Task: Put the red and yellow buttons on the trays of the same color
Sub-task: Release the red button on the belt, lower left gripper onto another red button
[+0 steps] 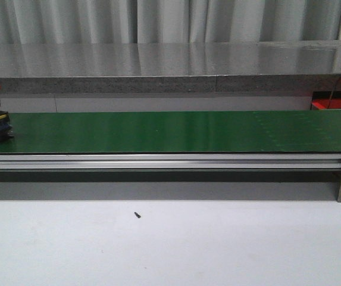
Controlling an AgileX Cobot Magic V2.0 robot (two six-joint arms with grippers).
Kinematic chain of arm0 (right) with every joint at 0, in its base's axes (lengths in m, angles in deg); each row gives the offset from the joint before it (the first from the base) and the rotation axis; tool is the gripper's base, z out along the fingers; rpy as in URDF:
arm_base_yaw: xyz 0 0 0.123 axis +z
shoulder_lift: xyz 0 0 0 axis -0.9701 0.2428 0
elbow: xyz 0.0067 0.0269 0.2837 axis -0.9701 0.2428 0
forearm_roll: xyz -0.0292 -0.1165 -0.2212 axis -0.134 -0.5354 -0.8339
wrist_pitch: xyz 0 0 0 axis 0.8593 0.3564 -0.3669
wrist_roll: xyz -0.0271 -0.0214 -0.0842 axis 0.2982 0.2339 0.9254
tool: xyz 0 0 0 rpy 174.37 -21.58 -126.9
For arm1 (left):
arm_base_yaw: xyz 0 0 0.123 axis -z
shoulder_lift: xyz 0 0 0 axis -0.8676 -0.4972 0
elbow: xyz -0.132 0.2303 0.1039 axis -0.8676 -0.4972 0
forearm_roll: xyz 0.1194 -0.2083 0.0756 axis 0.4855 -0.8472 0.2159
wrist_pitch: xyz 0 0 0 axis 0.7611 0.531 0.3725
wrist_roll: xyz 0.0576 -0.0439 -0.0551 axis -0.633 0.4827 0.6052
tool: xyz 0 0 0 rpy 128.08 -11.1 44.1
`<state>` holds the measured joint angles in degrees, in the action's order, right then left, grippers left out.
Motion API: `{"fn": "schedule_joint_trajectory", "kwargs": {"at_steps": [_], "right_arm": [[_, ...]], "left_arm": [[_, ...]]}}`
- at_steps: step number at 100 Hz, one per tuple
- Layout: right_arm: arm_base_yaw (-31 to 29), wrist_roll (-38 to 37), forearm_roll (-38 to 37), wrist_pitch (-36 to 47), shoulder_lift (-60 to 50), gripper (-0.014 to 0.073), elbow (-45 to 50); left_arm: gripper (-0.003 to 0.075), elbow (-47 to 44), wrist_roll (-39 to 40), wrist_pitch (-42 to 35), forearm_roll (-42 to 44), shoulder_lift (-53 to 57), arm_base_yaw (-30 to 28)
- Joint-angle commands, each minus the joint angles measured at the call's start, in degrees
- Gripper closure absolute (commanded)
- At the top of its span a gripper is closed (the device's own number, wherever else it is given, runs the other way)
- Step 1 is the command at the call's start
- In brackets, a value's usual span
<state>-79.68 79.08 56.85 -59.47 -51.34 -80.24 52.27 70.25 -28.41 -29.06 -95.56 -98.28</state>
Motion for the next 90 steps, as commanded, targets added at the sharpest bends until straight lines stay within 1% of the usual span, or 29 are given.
{"fn": "schedule_joint_trajectory", "kwargs": {"at_steps": [1,34,41,48,55,60,74,80,90], "right_arm": [[0.09,0.48,0.17,3.35,-0.13,0.0662,-1.45],[0.09,0.48,0.17,3.35,-0.13,0.0662,-1.45],[0.09,0.48,0.17,3.35,-0.13,0.0662,-1.45],[0.09,0.48,0.17,3.35,-0.13,0.0662,-1.45],[0.09,0.48,0.17,3.35,-0.13,0.0662,-1.45],[0.09,0.48,0.17,3.35,-0.13,0.0662,-1.45],[0.09,0.48,0.17,3.35,-0.13,0.0662,-1.45],[0.09,0.48,0.17,3.35,-0.13,0.0662,-1.45],[0.09,0.48,0.17,3.35,-0.13,0.0662,-1.45]], "left_arm": [[0.0099,1.87,0.68,-3.10,-0.18,1.76,-0.21],[0.0104,1.87,0.68,-4.32,0.04,0.10,-0.21],[0.0134,1.87,0.68,-4.32,0.04,0.10,-0.21],[0.0200,1.87,0.68,-3.94,0.04,0.10,-0.21],[0.0293,1.87,0.68,-3.21,0.04,0.10,-0.21],[0.0374,1.87,0.68,-2.48,0.04,0.10,-0.21],[0.0554,1.87,0.68,-0.47,-0.28,0.10,-0.21],[0.0617,1.87,0.68,0.31,-1.30,0.10,-0.21],[0.0687,1.87,0.68,1.32,-2.82,1.24,-0.21]]}}
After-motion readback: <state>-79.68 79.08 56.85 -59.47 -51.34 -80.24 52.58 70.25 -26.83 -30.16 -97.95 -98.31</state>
